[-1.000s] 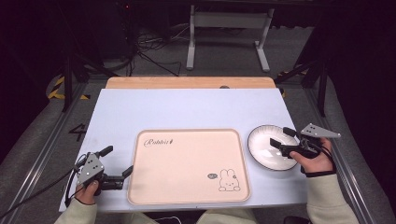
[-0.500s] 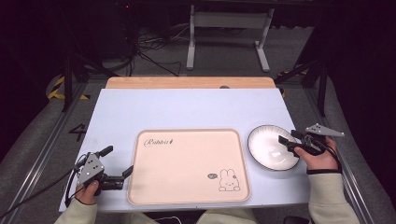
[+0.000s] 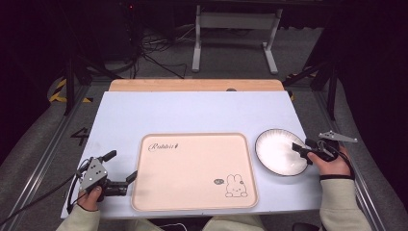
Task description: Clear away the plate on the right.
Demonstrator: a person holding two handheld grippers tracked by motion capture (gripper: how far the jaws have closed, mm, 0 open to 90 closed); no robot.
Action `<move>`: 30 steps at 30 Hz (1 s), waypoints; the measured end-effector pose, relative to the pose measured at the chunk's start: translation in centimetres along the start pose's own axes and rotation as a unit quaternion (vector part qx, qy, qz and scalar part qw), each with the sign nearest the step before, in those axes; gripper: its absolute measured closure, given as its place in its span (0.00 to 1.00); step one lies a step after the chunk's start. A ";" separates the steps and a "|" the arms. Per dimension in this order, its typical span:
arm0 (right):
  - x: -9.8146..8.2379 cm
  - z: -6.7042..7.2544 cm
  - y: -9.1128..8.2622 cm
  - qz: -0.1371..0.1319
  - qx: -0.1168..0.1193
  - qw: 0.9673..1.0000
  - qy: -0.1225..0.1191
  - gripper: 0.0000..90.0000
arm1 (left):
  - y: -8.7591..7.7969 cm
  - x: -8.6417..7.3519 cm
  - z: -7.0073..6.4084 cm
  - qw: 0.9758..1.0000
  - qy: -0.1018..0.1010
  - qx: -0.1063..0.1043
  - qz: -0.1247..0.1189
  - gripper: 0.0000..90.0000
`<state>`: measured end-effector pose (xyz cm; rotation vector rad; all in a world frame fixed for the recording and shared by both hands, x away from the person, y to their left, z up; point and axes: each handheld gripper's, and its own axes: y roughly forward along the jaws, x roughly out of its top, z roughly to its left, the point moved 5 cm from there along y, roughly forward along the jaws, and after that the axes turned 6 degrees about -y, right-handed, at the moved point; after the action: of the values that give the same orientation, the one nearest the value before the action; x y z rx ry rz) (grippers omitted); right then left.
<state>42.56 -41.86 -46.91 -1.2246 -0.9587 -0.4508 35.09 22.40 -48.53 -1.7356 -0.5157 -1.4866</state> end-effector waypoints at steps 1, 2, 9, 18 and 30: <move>-0.1 -0.1 0.1 0.003 0.000 1.000 0.005 0.36 | 0.0 0.0 0.0 1.000 0.000 0.000 0.000 0.00; -0.2 -0.2 0.1 0.004 0.001 1.000 0.008 0.38 | 0.0 0.0 0.0 1.000 0.000 0.000 0.000 0.00; -0.9 -0.4 0.4 0.014 0.013 0.999 0.033 0.43 | 0.0 0.0 0.0 1.000 0.000 0.000 0.000 0.00; -1.2 -0.3 0.3 0.032 0.043 0.995 0.079 0.59 | 0.0 0.0 0.0 1.000 0.000 0.000 0.000 0.00; -1.0 -0.8 0.4 0.052 0.047 0.991 0.110 0.71 | 0.0 0.0 0.0 1.000 0.000 0.000 0.000 0.00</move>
<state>42.65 -42.68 -47.98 -1.1085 -0.7157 -0.4428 35.10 22.35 -48.55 -1.7355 -0.5163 -1.4852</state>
